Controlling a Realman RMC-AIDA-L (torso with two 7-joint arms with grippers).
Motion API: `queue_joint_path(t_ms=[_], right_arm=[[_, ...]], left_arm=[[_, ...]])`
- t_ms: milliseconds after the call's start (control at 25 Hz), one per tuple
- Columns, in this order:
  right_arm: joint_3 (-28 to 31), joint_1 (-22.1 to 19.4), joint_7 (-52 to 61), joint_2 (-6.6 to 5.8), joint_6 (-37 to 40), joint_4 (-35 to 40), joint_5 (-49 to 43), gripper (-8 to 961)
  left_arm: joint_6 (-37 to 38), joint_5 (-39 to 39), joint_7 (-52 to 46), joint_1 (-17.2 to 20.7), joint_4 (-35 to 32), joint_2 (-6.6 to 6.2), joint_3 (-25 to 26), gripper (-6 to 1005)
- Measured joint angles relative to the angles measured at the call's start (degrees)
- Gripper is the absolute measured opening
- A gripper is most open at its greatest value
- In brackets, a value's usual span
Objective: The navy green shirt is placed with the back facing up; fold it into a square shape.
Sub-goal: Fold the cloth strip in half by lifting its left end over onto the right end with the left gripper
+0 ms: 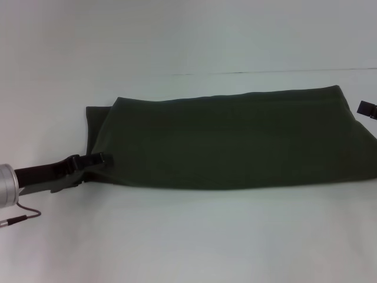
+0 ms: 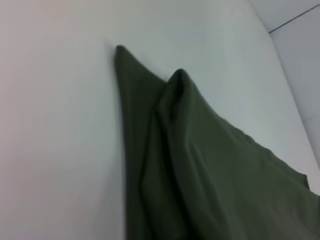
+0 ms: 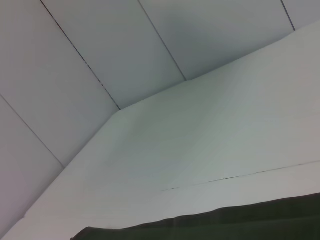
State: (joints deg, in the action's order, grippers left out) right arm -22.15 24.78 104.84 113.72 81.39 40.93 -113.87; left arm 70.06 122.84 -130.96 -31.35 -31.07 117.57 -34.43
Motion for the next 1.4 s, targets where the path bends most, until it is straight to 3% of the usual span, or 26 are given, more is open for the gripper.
queue_joint_path(t_ms=[360,840,1400], right_arm=[[0.0,0.0,-0.05,-0.07,-0.06,-0.05,0.48,903],[0.0,0.0,-0.04,-0.19,-0.33,-0.06,0.5,903],[0.0,0.26,0.09,-0.17,-0.26,-0.06,0.5,902]], left_arm=[[0.18,0.16,0.43,-0.45,-0.29,0.12,0.06,828],[4.98,0.34,0.06,1.64,-0.31,-1.09,-0.16,828],[3.51,3.1,-0.16,1.0,0.13,-0.64,-0.29,801]])
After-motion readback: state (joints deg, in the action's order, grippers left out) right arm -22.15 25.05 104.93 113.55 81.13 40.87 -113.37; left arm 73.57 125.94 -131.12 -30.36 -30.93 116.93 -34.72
